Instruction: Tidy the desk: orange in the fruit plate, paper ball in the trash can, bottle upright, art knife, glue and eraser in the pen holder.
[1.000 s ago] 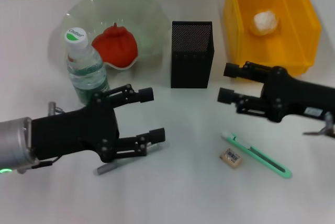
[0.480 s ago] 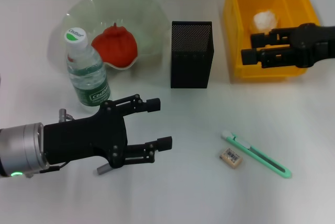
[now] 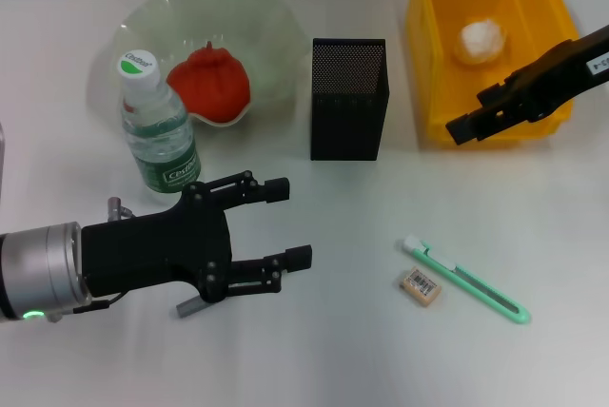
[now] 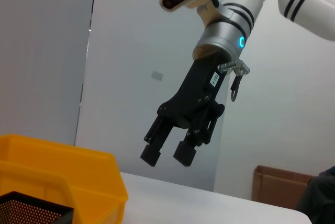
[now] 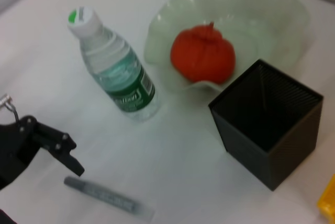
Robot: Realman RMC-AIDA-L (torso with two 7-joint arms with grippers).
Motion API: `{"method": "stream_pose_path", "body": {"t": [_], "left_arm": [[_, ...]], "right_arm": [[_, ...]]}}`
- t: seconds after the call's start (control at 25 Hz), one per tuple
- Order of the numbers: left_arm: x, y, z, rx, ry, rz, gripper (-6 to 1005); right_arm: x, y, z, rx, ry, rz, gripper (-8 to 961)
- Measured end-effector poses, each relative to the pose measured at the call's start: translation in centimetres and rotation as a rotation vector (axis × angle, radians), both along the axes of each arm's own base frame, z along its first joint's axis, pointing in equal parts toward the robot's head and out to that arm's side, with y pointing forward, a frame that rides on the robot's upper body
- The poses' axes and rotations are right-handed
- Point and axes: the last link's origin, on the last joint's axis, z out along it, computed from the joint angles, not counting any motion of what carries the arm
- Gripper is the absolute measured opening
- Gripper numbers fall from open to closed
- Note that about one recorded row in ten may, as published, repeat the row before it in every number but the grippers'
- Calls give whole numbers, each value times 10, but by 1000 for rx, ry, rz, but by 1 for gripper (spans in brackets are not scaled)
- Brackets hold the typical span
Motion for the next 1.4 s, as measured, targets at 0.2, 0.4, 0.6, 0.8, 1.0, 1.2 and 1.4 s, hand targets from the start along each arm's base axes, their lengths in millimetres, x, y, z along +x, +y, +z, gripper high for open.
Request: {"method": "stream_pose_path", "body": {"t": [0.2, 0.4, 0.6, 0.8, 1.0, 1.2, 1.4], "left_arm": [[0, 0, 0, 0, 0, 2, 797], [-2, -2, 0, 2, -3, 12, 797], [-3, -3, -1, -4, -7, 18, 797], [-2, -3, -2, -5, -5, 19, 797], [-4, -3, -2, -2, -3, 27, 797], [-5, -4, -3, -7, -5, 34, 797], [-4, -3, -4, -9, -6, 32, 797]], "right_arm": [[-13, 2, -10, -41, -55, 17, 719], [-14, 3, -21, -72, -138, -18, 718], [-7, 3, -36, -127, -216, -64, 718], [-2, 0, -52, -186, -269, -80, 719], [6, 1, -64, -202, -321, -95, 719], [12, 3, -81, -230, -357, -96, 718], [13, 5, -89, -244, -378, -90, 715]]}}
